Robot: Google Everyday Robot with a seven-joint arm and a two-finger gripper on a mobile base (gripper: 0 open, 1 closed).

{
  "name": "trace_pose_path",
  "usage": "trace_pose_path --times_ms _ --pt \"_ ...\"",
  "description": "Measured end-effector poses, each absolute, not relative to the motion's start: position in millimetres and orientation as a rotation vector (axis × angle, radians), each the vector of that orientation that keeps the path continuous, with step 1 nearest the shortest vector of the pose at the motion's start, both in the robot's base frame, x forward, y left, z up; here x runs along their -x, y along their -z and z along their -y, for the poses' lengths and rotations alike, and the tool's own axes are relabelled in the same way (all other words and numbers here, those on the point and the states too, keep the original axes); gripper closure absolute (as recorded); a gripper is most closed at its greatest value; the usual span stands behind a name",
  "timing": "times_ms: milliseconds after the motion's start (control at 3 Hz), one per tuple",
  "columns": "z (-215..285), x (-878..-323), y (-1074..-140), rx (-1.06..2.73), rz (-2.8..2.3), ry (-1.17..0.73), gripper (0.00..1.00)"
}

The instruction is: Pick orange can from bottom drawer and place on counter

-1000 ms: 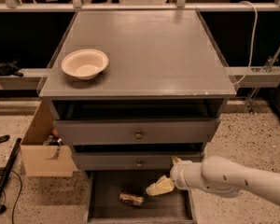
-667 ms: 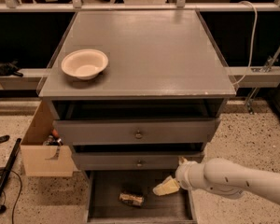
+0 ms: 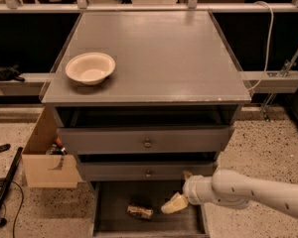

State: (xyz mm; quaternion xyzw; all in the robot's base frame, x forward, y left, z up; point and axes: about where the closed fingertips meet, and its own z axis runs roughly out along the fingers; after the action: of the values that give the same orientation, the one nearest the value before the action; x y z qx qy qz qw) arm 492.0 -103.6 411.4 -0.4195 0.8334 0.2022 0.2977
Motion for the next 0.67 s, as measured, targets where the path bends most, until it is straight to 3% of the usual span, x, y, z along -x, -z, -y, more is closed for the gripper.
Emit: trace_pose_path --times_ms 667 --pt "108.4 -482.4 -358.4 1.162 -2.266 -0.632 0.0"
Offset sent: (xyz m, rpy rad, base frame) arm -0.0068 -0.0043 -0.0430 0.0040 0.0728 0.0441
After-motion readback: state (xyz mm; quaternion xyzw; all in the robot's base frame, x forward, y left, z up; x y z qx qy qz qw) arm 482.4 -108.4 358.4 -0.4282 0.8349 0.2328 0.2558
